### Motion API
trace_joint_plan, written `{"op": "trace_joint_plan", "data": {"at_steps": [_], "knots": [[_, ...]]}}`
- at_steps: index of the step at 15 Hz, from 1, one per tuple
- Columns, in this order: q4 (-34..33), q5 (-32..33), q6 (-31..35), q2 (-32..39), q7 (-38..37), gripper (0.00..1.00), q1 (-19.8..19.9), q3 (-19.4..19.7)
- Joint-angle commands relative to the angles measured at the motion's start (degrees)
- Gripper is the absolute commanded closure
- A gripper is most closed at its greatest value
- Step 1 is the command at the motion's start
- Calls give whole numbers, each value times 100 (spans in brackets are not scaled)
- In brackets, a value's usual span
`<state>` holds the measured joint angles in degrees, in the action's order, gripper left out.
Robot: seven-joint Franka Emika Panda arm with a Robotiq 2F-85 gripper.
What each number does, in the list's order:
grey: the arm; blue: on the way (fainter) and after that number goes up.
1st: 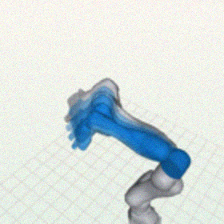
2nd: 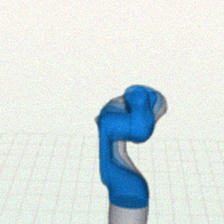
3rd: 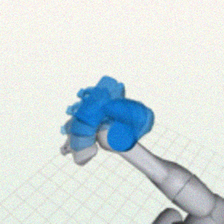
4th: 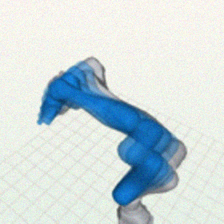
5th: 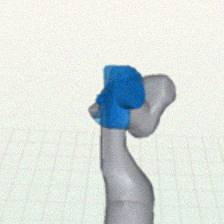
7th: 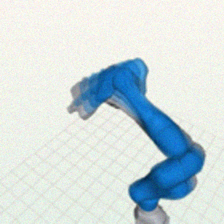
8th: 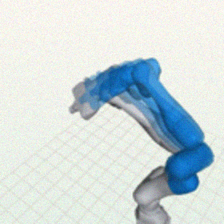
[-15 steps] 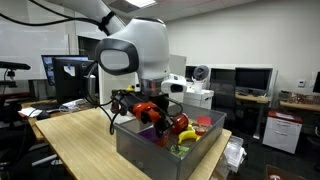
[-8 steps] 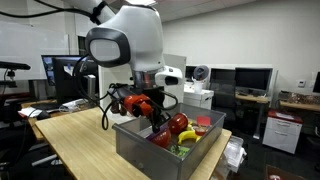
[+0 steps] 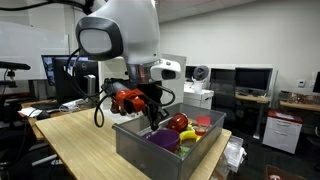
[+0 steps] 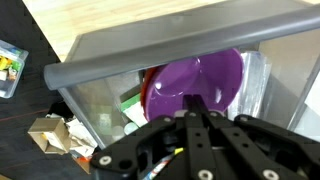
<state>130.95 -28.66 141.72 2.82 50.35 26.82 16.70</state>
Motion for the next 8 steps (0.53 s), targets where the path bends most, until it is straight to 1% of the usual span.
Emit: {"op": "trace_joint_plan", "data": {"at_steps": [1, 5, 6, 7, 8], "knots": [[208, 146, -86, -310, 14, 99, -149, 174], [134, 145, -158, -282, -41, 99, -231, 243], [103, 143, -181, -252, -45, 72, -248, 257], [86, 136, -202, -235, -36, 71, -260, 267], [48, 109, -240, -194, -10, 65, -270, 274]]}}
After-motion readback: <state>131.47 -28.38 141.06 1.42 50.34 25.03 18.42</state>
